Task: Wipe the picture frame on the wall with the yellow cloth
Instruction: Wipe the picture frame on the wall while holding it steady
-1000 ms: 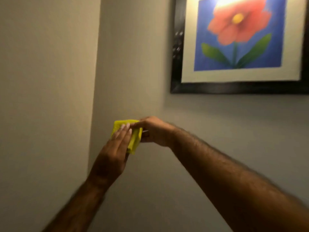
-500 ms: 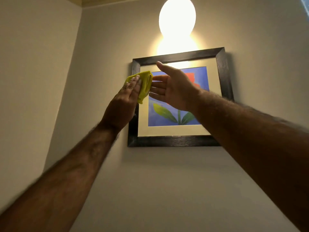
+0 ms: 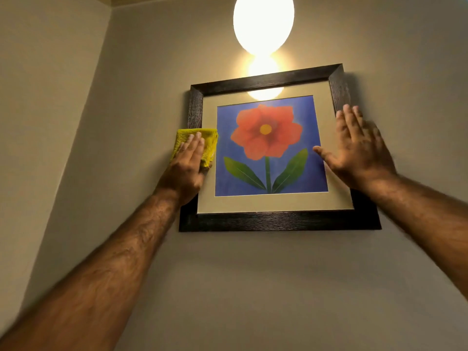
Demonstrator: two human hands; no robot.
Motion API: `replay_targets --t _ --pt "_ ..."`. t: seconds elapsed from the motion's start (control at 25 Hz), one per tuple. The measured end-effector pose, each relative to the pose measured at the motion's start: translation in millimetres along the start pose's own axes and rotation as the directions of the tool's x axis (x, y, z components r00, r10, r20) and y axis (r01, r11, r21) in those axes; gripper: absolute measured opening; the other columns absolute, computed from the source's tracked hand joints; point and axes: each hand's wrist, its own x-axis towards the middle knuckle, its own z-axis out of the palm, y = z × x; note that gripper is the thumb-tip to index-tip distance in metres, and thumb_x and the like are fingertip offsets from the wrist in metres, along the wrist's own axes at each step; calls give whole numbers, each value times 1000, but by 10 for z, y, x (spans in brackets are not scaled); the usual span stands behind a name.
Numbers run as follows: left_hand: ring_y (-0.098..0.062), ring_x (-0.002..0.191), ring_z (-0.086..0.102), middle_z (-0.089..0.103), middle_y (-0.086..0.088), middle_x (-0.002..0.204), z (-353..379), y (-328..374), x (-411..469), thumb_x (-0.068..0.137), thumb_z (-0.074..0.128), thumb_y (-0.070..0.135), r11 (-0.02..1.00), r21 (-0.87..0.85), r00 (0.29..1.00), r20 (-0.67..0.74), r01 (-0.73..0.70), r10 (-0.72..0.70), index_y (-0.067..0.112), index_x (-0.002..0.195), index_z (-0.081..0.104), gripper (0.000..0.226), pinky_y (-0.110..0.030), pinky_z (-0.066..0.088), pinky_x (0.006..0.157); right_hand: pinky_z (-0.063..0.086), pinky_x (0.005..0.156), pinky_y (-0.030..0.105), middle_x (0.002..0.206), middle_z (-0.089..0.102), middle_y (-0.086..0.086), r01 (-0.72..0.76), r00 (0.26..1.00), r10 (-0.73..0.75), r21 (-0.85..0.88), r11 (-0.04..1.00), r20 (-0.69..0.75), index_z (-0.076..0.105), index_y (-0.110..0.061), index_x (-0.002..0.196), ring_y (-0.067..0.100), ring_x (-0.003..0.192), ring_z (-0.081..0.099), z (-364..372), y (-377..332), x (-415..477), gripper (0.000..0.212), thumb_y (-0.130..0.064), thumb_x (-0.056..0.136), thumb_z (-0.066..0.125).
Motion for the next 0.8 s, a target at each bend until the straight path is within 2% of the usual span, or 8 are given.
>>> replay_targets --t 0.08,0.16,0.36,0.64,0.8 --pt "-28 157 9 13 -16 168 56 -23 -22 98 27 62 999 46 1000 21 16 -17 1 158 16 86 -44 10 128 10 128 45 173 2 9 -31 999 30 25 999 25 9 -8 163 24 160 6 109 97 -52 100 -73 90 29" --pt "-23 158 1 4 -11 170 95 -9 -28 93 16 75 997 67 999 19 30 -31 6 160 8 96 -41 6 129 8 128 44 173 0 9 -44 999 44 50 998 3 7 -8 163 23 160 4 181 121 -65 102 -76 89 23" --pt "-22 158 -2 0 -10 171 123 104 -212 89 5 79 994 15 993 30 113 -113 6 160 6 101 -42 5 129 4 129 43 173 -1 9 -9 999 11 46 999 -41 6 -7 163 22 160 -2 289 140 -92 102 -79 90 13" --pt "-19 158 5 10 -10 170 268 372 -1152 98 18 69 995 -5 995 -25 97 -97 5 159 15 89 -36 6 129 5 129 43 172 1 14 68 996 -67 7 998 -56 7 -2 162 25 160 0 357 141 -168 111 -84 88 14" --pt "-22 158 6 11 -11 169 196 262 -747 95 14 73 995 -20 995 -22 96 -96 3 158 16 94 -41 9 129 7 129 43 173 -1 12 63 996 -62 16 998 -57 6 -4 162 23 160 -1 365 137 -188 113 -87 86 11"
